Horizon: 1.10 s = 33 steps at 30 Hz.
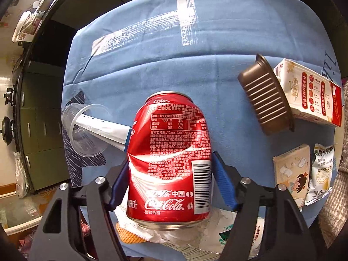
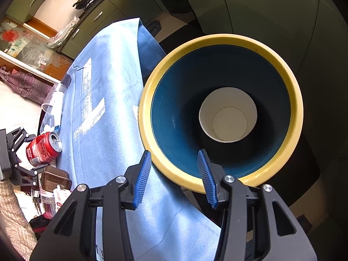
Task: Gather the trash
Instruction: 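Grasp the red Coca-Cola can with the left gripper and lift it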
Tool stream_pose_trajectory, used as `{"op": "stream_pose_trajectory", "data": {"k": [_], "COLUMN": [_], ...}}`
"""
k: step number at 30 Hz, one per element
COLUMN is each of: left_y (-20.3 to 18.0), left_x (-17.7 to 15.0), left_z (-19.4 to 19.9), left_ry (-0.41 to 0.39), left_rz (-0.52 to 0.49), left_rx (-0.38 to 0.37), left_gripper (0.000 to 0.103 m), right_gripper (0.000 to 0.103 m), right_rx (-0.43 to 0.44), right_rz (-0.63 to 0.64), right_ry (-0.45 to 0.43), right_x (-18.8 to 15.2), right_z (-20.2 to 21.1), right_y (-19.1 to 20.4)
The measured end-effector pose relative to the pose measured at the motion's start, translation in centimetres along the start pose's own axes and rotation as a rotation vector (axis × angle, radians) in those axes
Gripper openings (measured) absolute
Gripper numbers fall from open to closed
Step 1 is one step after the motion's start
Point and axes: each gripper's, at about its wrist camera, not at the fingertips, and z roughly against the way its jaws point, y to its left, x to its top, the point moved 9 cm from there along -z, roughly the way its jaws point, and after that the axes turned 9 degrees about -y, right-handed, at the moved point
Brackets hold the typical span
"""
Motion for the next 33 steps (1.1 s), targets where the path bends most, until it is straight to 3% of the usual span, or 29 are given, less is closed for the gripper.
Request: {"op": "stream_pose_trajectory", "data": {"k": [13, 21, 26, 33], "left_y": [0.0, 0.8, 1.2, -1.1], "left_x": [1.0, 2.2, 5.9, 17.2], "left_z": [2.4, 6.0, 8.9, 8.8], "left_ry": [-0.165, -0.259, -0.338, -0.388], "left_rz": [0.105, 0.163, 0.203, 0.160], "left_rx": [0.069, 0.087, 0.058, -0.045], "left_gripper": [0.066, 0.066, 0.066, 0.066], "right_gripper": [0.045, 0.045, 0.045, 0.045], "right_rx": [0.029, 0.025, 0.017, 0.010], "right_rz": [0.049, 0.061, 0.061, 0.051], "right_ry": [-0.040, -0.081, -0.145, -0.237], "right_x": [0.1, 0.2, 0.3, -0.5], "right_z": [1.1, 2.6, 4.9, 9.3], "right_y": [2.3, 2.5, 1.7, -1.3]}}
